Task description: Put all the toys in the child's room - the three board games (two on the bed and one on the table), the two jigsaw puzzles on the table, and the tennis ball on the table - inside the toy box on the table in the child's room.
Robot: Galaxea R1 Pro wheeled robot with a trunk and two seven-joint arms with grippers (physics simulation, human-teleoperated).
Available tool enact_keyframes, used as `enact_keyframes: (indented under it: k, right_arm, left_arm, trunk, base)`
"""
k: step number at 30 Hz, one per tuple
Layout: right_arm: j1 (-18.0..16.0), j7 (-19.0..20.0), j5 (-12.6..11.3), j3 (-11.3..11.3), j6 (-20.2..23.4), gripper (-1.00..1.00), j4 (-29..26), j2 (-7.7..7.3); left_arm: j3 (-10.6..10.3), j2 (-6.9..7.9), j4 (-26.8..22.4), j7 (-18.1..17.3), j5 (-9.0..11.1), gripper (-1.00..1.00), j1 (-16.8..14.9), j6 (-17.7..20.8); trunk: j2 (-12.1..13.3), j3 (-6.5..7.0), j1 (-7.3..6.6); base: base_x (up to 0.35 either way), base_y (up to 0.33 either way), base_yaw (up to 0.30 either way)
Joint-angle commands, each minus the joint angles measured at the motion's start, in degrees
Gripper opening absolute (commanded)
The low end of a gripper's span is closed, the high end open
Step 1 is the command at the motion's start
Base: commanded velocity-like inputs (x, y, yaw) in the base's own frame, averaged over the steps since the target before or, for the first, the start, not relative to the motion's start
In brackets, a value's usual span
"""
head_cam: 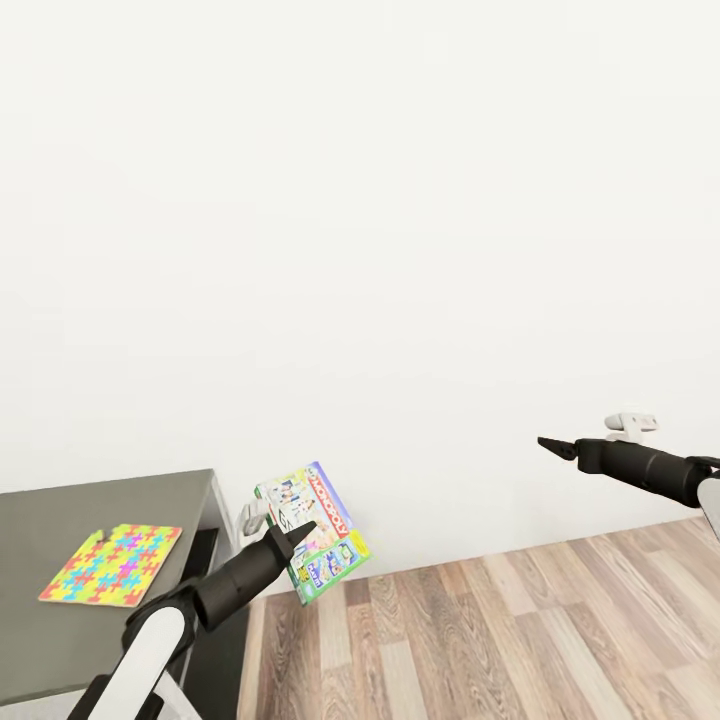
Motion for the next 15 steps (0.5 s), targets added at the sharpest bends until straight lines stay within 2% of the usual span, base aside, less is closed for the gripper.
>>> enact_keyframes:
  k: [1,8,15]
  right_arm:
    - [-0.05,0.52,0.41,-0.09,0.25,1.0,-0.02,0.0]
    - [-0.05,0.75,0.38,-0.13,0.25,1.0,-0.02,0.0]
    - [-0.05,0.71,0.39,-0.14,0.17,1.0,-0.02,0.04]
  left_arm:
    - [-0.02,0.03,0.01,-0.1,0.04,-1.0,-0.04,0.14]
    - [-0.01,0.03,0.03,-0.1,0.04,-1.0,-0.04,0.14]
    - [-0.17,0.03,0.04,-0.05,0.04,-1.0,-0.04,0.14]
  trunk:
    - [0.38,0.13,-0.23]
    - [3.19,1.38,-1.76]
    - [6.0,2.64,-3.3]
  base:
    - [0.0,0.0,0.067]
    - [0.0,0.0,0.057]
    - [0.0,0.0,0.245]
